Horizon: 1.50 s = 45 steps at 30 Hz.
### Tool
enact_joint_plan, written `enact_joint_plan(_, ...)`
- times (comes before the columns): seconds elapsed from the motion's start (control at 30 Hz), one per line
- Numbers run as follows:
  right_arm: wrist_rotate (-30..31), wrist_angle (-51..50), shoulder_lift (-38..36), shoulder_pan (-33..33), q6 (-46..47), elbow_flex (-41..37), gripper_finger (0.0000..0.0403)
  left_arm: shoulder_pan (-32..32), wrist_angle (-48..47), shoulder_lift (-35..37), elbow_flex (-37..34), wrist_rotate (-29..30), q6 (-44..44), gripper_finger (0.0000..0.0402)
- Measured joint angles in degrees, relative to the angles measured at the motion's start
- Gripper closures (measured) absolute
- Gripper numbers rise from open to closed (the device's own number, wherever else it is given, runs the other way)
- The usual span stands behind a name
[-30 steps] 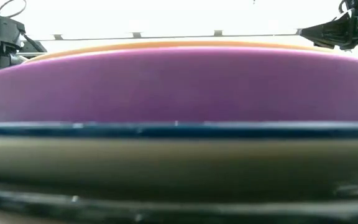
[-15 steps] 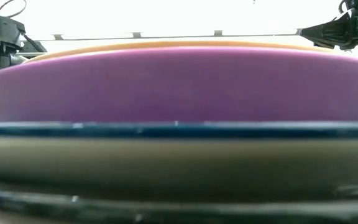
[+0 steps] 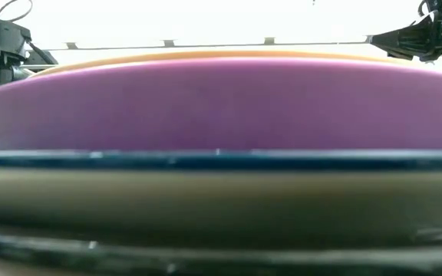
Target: Sort dishes
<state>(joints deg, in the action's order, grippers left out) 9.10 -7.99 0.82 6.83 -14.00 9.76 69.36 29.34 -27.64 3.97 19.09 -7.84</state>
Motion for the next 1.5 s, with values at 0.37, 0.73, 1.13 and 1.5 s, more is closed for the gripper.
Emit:
enact_joint_plan(0.37, 0.0, 0.0, 0.0, 0.0, 0.0, 0.0, 0.0403, 0.0, 0.0, 0.0, 0.0, 0.0, 0.0, 0.0248)
enact_joint_plan(0.73, 0.0, 0.0, 0.0, 0.0, 0.0, 0.0, 0.0403, 0.0, 0.0, 0.0, 0.0, 0.0, 0.0, 0.0248)
enact_joint_plan(1.13, 0.0, 0.0, 0.0, 0.0, 0.0, 0.0, 0.0403, 0.5, 2.3, -0.2, 1.1, 0.5, 0.0, 0.0248)
enact_joint_plan(1.5, 0.0, 0.0, 0.0, 0.0, -0.2, 0.0, 0.0403, 0.5, 2.1, -0.4, 2.0, 1.0, 0.0, 0.0248)
